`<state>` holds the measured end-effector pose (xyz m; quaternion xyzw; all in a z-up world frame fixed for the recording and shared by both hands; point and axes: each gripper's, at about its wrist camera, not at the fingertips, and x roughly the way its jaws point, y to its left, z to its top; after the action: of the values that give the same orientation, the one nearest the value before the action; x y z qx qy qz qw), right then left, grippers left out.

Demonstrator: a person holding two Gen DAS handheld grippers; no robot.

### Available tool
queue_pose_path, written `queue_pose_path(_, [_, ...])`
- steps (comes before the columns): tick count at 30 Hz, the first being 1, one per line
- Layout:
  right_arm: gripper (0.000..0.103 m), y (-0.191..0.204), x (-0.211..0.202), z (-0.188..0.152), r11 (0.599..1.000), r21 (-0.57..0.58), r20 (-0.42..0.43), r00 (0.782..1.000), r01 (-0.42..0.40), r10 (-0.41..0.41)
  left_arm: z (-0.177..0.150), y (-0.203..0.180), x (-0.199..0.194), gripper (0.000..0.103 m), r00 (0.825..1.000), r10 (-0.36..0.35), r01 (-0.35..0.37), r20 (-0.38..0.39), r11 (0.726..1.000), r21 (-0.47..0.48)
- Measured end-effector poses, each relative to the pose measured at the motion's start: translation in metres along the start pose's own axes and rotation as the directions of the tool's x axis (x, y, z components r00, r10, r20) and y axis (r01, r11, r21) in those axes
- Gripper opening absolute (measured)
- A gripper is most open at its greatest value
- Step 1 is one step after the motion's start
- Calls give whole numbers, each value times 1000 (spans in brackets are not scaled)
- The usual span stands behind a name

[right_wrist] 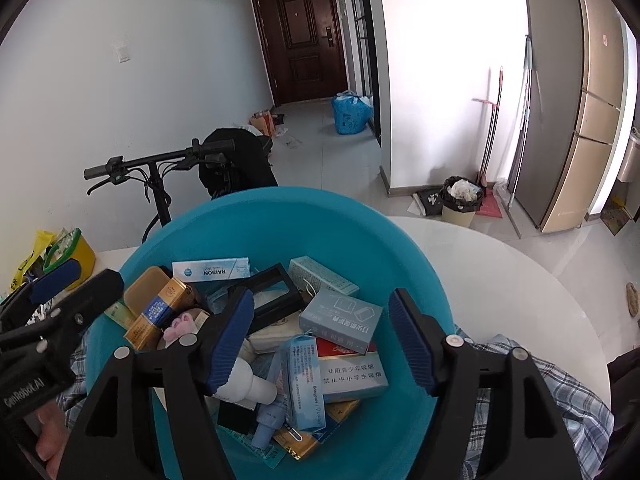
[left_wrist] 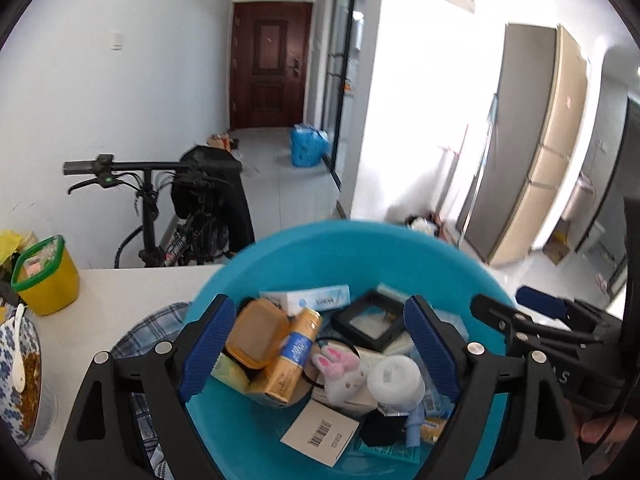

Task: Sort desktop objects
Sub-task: 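Raise both open tools up out of the basin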

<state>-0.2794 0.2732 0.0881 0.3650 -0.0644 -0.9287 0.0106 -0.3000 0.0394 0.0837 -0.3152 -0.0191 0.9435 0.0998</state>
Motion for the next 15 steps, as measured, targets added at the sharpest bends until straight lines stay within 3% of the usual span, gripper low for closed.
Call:
queue_pose_path(7, [90,5,-33,6,1000,-16,103,995,3,-2,7,-2,-32,89,994,35,-38,104,999,26])
queue_pose_path(15, [96,7,-65,10,1000,2,172,985,-18,18,15,-3,-66,89,985,11,-16,174,999,29])
